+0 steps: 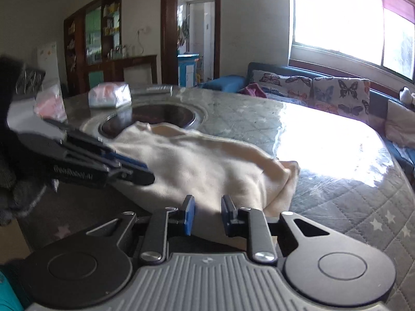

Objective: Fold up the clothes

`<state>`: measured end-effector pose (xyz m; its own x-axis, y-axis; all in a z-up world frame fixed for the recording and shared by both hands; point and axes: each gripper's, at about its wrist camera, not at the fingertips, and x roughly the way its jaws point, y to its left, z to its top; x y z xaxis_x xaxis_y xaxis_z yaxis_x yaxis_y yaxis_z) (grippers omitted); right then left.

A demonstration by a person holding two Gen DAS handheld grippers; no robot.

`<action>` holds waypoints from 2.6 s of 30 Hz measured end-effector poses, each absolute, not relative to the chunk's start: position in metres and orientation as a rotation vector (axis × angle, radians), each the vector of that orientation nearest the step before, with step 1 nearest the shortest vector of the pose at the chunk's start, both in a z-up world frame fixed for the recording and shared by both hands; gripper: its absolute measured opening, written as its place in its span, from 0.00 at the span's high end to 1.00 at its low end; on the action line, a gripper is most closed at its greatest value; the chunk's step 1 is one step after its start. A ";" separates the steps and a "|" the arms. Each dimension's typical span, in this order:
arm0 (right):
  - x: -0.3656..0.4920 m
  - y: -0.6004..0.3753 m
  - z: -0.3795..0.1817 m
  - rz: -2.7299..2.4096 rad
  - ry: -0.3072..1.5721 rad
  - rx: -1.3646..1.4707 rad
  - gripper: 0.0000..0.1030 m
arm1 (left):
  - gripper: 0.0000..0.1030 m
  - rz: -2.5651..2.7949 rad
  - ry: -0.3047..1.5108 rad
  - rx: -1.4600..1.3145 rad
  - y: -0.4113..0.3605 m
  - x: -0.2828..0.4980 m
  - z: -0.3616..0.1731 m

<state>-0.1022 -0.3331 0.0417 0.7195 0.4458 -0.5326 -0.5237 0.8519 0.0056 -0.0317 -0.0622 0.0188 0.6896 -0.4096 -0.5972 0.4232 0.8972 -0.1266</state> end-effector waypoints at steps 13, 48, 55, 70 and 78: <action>-0.092 -0.348 0.050 0.530 0.573 -0.086 0.73 | 0.70 -0.497 0.663 0.005 -0.073 -0.030 0.025; -0.002 -0.322 0.043 0.528 0.660 -0.028 0.58 | 0.69 -0.259 0.693 -0.103 0.004 0.048 0.022; 0.014 -0.323 0.037 0.495 0.691 -0.043 0.56 | 0.62 -0.241 0.686 -0.131 0.014 0.044 0.022; -0.056 -0.252 0.060 0.701 0.588 -0.283 0.24 | 0.27 -0.133 0.670 -0.190 0.049 0.008 0.035; -0.077 -0.219 0.044 0.706 0.567 -0.327 0.13 | 0.07 -0.089 0.669 -0.228 0.058 -0.007 0.035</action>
